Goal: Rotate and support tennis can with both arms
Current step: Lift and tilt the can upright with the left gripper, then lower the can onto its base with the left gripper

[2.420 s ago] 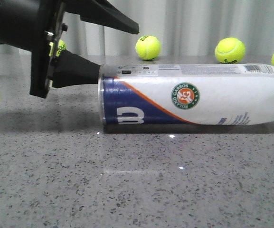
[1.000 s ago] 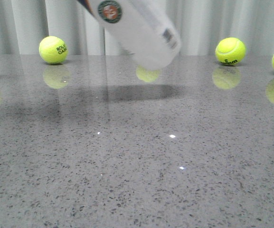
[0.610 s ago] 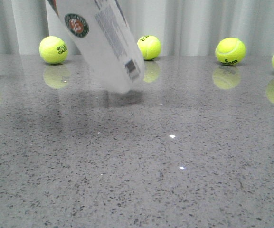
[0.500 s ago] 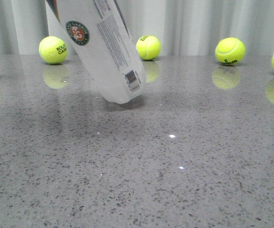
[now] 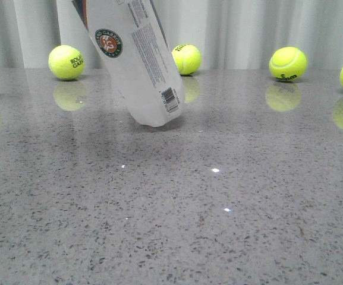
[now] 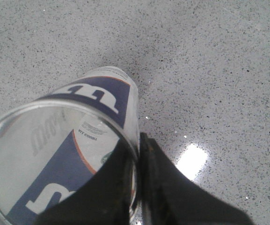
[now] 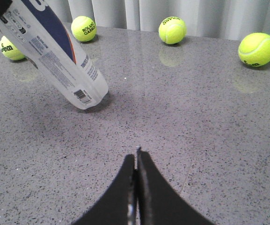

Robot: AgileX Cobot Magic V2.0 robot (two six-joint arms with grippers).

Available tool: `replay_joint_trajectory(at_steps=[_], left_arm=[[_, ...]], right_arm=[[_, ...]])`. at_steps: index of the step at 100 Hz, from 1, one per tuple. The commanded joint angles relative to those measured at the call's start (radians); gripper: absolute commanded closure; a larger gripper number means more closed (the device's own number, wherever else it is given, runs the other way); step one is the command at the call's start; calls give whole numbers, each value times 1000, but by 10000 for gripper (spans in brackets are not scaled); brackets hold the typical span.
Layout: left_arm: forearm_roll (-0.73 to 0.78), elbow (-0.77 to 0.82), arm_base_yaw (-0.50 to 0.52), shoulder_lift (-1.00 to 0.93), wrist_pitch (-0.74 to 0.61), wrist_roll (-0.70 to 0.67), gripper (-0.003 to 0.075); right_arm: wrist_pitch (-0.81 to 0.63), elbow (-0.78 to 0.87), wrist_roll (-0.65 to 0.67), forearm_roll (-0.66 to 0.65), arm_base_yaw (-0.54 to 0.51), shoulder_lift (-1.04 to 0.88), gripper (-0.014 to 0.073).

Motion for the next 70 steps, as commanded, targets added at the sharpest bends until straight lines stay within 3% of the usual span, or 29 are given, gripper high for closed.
replay_joint_trajectory(at_steps=[1,37,70], left_arm=[[-24,-36,-7,-33,15,-9,714],[-66,-40,-7,-7,-22,-11,325],[-97,-191,-7,117,-67,-11,308]], right_arm=[[-72,-25,-1,10,-4,9,655],[-72,-25,-1,10,-4,9,655],[-72,-25,-1,10,-4,9,655]])
